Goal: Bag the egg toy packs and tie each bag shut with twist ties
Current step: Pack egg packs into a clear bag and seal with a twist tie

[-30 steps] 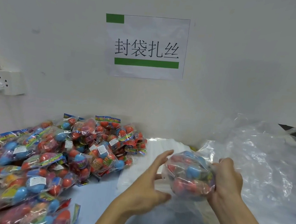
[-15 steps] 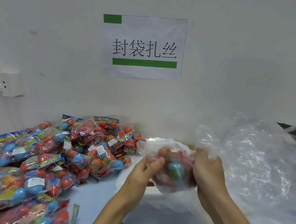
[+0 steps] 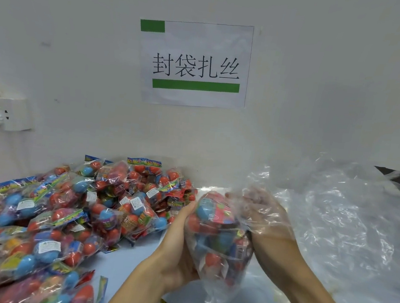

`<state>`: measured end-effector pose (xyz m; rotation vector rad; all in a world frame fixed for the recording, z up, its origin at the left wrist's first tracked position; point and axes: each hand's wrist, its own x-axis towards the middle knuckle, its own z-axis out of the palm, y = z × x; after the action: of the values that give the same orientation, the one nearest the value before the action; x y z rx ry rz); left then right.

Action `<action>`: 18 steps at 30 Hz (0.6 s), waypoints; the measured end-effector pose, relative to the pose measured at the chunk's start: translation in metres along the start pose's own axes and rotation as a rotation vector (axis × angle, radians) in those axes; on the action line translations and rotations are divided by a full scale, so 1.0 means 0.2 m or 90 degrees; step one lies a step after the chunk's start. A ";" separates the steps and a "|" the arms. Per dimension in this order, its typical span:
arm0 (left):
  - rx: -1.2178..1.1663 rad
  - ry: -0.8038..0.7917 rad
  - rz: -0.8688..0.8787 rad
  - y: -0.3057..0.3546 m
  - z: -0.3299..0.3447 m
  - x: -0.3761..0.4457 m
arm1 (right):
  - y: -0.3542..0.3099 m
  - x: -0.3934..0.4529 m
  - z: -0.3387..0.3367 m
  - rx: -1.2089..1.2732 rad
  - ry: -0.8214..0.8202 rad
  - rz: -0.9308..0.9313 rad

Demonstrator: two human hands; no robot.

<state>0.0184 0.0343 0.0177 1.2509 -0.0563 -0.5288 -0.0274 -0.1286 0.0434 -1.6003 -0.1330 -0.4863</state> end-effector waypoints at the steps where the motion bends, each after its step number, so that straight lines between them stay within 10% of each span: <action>1: -0.002 -0.014 -0.009 0.00 0.00 0.00 | 0.01 0.00 0.00 0.038 0.003 0.015; 9: 0.090 0.062 0.013 -0.03 0.02 0.03 | 0.04 0.07 0.02 0.130 0.196 0.127; 18: 0.514 -0.043 0.453 -0.11 0.08 0.02 | 0.09 0.11 -0.01 0.248 0.388 0.203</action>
<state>0.0093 0.0132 0.0016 1.8608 -0.8056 0.1075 -0.0024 -0.1375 0.0355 -1.0142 0.4567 -0.6314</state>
